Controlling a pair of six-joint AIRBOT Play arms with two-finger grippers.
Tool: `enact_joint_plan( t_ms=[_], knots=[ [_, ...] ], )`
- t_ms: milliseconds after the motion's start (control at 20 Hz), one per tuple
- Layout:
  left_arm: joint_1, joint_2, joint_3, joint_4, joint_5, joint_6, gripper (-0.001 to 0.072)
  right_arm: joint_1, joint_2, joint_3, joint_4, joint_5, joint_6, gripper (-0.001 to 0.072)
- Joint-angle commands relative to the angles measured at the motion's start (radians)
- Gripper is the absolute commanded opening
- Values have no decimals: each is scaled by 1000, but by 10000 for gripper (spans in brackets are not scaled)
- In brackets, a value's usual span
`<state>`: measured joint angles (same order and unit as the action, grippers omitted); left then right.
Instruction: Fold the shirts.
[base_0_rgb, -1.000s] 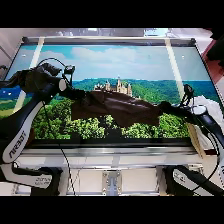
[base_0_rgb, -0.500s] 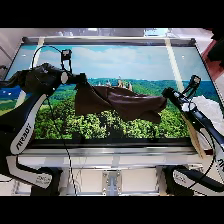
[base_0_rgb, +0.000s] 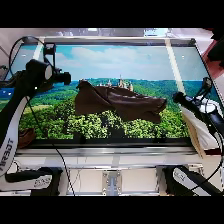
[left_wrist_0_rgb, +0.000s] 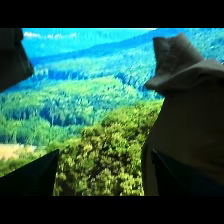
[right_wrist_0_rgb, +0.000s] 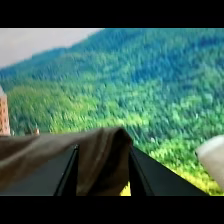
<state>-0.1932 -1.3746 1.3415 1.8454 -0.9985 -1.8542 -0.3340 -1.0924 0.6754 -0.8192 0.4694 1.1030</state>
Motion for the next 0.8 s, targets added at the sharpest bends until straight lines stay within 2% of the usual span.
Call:
enact_joint_plan(
  t_ms=[0, 100, 250, 500, 550, 750],
  knots=[
    [12, 172, -302, -14, 36, -114, 640, -74, 11, -77, 3, 180, 1, 367],
    [12, 254, -446, -86, 108, -148, 640, -69, -7, -107, 92, 164, -5, 389],
    [11, 297, -482, -200, 119, -126, 640, -69, -99, -107, 209, 164, -23, 389],
    [11, 298, -482, -249, 141, -82, 640, 11, -272, -106, 617, 157, -324, 389],
    [11, 298, -482, -249, 141, -82, 641, 31, -292, -106, 666, 141, -351, 389],
    [11, 298, -482, -249, 140, -82, 640, 80, -320, -106, 686, 95, -352, 385]
  ],
)
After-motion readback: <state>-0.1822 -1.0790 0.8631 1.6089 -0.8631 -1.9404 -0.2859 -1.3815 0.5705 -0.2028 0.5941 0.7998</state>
